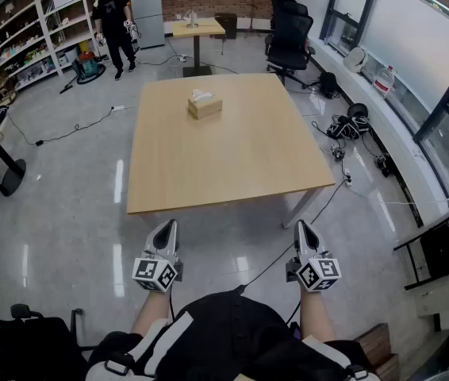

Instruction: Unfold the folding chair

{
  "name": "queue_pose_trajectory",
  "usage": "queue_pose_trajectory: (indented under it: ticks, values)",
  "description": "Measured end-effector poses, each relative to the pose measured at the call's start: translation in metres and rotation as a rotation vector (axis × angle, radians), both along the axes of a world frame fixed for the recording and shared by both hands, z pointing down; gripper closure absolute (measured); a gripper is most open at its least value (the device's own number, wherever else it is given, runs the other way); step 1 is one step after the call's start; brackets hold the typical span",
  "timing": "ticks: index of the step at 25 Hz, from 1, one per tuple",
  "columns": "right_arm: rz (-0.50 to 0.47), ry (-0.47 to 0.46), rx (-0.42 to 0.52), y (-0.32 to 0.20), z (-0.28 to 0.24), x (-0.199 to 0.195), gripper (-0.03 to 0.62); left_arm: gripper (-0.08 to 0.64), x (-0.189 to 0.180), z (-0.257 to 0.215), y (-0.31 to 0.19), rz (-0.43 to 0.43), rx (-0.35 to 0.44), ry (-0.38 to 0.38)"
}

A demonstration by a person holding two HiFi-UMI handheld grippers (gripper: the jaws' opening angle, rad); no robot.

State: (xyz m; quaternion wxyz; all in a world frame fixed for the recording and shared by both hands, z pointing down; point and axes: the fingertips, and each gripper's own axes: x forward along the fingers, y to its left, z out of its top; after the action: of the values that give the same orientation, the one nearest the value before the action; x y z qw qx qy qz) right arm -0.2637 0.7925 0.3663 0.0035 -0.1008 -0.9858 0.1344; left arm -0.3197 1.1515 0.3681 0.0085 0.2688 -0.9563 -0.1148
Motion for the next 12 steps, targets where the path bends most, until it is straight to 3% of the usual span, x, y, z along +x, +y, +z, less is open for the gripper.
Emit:
queue_pose_trajectory:
  ticks: [12]
  values:
    - [0.079,-0.049,0.020,-0.011,-0.021,0.003,0.588,0.560,-0.009,-0.023,-0.019,0.102,-0.026,-0.084]
